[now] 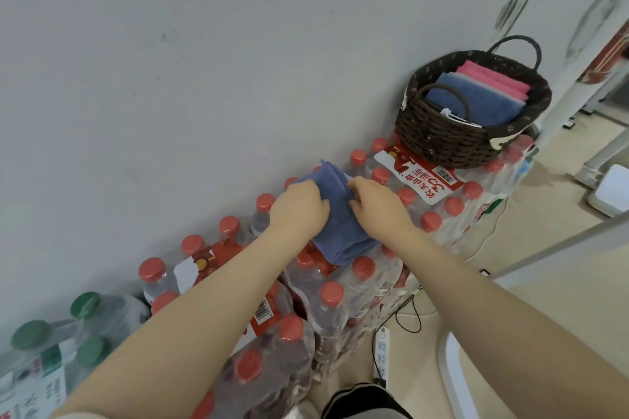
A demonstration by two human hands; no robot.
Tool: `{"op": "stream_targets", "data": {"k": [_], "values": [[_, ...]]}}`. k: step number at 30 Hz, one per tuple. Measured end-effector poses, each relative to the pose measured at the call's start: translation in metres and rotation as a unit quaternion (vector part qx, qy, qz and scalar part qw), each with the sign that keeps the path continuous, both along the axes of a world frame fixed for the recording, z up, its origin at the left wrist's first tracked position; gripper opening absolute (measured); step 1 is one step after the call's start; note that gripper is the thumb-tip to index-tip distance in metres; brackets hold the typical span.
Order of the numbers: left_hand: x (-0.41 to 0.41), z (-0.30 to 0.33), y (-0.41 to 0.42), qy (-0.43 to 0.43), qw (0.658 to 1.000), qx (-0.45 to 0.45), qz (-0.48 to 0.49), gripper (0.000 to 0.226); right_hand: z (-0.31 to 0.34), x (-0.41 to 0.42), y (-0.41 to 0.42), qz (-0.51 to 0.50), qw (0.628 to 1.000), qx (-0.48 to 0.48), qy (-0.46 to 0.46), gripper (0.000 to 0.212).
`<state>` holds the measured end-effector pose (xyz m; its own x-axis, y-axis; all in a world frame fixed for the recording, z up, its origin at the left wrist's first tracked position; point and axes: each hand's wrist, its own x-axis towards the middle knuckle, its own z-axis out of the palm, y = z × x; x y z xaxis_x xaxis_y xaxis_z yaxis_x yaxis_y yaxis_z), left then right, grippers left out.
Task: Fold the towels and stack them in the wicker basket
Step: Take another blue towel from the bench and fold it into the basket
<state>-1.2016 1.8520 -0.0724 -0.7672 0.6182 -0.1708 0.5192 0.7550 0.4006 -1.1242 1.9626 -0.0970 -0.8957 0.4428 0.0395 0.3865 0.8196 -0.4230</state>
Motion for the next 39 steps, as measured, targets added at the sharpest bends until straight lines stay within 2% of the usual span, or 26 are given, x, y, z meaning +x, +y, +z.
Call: {"op": "stream_targets", "data": {"k": [1, 3, 5, 7, 8, 10, 13, 17, 20, 23, 26, 29, 31, 33, 34, 36, 39], "values": [[-0.003, -0.002, -0.001, 0.09, 0.995, -0.014, -0.043, 0.031, -0.001, 0.0, 0.0, 0.004, 1.0, -0.001, 0.0, 0.018], [-0.013, -0.008, 0.0, 0.213, 0.961, 0.031, -0.175, 0.034, -0.003, 0.002, 0.003, 0.0, 1.0, -0.025, 0.006, 0.019], [-0.024, -0.012, 0.003, 0.215, 0.927, 0.028, -0.305, 0.042, -0.001, 0.007, 0.003, -0.008, 1.0, -0.01, 0.001, 0.015], [-0.031, -0.021, 0.002, 0.171, 0.916, -0.058, -0.357, 0.051, -0.003, 0.016, -0.002, 0.011, 0.995, 0.096, 0.019, 0.014], [-0.033, -0.024, 0.002, 0.151, 0.919, -0.084, -0.353, 0.051, -0.006, 0.021, -0.006, 0.036, 0.988, 0.151, 0.02, 0.017], [-0.035, -0.03, 0.001, 0.114, 0.932, -0.081, -0.334, 0.049, -0.009, 0.03, -0.016, 0.103, 0.969, 0.221, 0.044, 0.021], [-0.039, -0.034, 0.003, 0.08, 0.944, -0.061, -0.315, 0.048, -0.008, 0.04, -0.024, 0.189, 0.967, 0.168, 0.025, 0.046], [-0.052, -0.038, 0.004, -0.064, 0.955, 0.102, -0.27, 0.043, -0.02, 0.051, -0.015, 0.212, 0.959, 0.183, -0.052, 0.065], [-0.061, -0.043, -0.004, -0.175, 0.946, 0.192, -0.197, 0.042, -0.032, 0.062, -0.005, 0.196, 0.967, 0.154, -0.049, 0.079], [-0.065, -0.045, -0.009, -0.175, 0.949, 0.189, -0.181, 0.038, -0.03, 0.061, -0.005, 0.161, 0.973, 0.163, -0.019, 0.079], [-0.066, -0.046, -0.009, -0.142, 0.956, 0.152, -0.208, 0.038, -0.024, 0.051, -0.01, 0.139, 0.965, 0.218, 0.033, 0.064], [-0.063, -0.04, -0.007, -0.167, 0.954, 0.152, -0.197, 0.039, -0.025, 0.043, -0.012, 0.126, 0.96, 0.243, 0.062, 0.052], [-0.06, -0.033, -0.008, -0.204, 0.947, 0.162, -0.186, 0.042, -0.02, 0.041, -0.012, 0.077, 0.976, 0.183, 0.092, 0.038], [-0.061, -0.025, -0.009, -0.217, 0.944, 0.141, -0.206, 0.055, -0.008, 0.04, -0.007, -0.011, 0.991, 0.016, 0.136, 0.028], [-0.062, -0.022, -0.009, -0.225, 0.941, 0.125, -0.222, 0.064, -0.003, 0.041, -0.002, -0.051, 0.983, -0.082, 0.155, 0.024], [-0.061, -0.016, -0.007, -0.277, 0.926, 0.134, -0.22, 0.059, 0.001, 0.042, 0.011, -0.117, 0.946, -0.226, 0.2, 0.017], [-0.05, -0.014, 0.012, -0.341, 0.899, 0.212, -0.175, 0.047, 0.007, 0.049, 0.031, -0.187, 0.886, -0.328, 0.269, 0.013]]}}
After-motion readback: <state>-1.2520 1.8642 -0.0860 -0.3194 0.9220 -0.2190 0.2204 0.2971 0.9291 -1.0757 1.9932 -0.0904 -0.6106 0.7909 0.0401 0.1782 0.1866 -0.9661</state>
